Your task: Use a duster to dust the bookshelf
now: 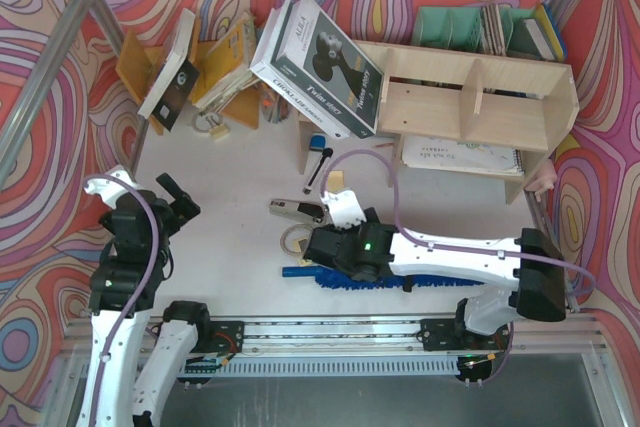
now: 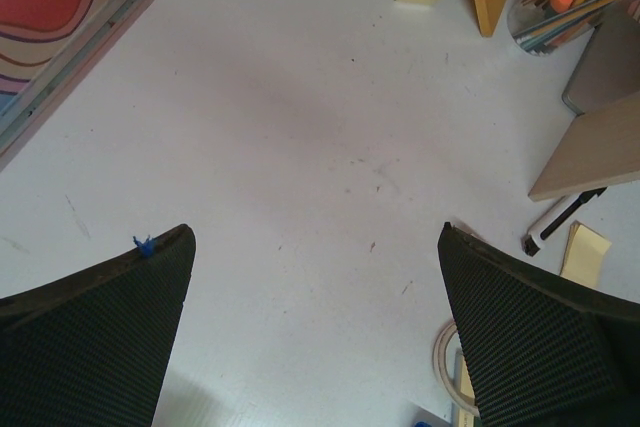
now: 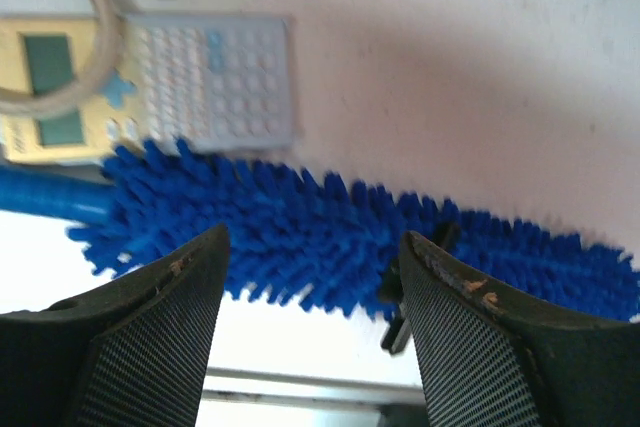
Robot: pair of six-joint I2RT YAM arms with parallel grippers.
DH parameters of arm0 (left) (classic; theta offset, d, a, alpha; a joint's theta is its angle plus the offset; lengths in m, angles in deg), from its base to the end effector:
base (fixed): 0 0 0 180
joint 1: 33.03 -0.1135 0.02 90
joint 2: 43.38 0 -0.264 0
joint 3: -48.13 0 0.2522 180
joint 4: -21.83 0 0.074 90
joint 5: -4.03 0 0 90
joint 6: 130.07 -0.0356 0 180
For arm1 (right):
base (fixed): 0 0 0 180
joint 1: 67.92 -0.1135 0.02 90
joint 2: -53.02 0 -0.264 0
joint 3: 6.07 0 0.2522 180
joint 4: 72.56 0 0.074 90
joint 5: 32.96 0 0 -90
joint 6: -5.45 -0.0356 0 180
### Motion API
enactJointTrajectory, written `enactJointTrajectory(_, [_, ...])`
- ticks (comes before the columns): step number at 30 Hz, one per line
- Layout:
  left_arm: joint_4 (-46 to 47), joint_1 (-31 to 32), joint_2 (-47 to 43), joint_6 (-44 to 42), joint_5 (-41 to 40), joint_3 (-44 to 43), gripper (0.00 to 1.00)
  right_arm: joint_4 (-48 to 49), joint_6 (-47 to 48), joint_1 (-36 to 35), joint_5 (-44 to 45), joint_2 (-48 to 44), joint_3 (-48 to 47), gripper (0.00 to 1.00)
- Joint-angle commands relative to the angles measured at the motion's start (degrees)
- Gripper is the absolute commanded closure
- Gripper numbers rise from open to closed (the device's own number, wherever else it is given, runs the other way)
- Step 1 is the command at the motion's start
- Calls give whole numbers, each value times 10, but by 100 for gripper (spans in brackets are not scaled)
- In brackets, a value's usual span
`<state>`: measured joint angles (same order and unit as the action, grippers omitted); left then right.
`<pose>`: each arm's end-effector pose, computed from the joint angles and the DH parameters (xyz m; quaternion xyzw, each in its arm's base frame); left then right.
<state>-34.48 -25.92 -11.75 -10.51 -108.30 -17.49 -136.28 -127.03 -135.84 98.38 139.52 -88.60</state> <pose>0.1041 0.0006 0.3523 -0.2644 0.7783 -0.0192 0.5692 0.1322 0.2633 0.2664 -0.1355 0.9105 -0.0490 0.3877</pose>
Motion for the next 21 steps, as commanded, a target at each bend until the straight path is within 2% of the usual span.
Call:
enactJointTrajectory(1, [-5, -3, 1, 4, 4, 8, 2, -91, -108, -3, -28, -45, 43, 36])
enactJointTrajectory(14, [-4, -3, 6, 5, 6, 9, 2, -179, -273, 3, -58, -79, 112, 42])
enactJointTrajectory(21, [-3, -3, 12, 5, 8, 9, 1, -127, -255, 39, -64, -90, 145, 47])
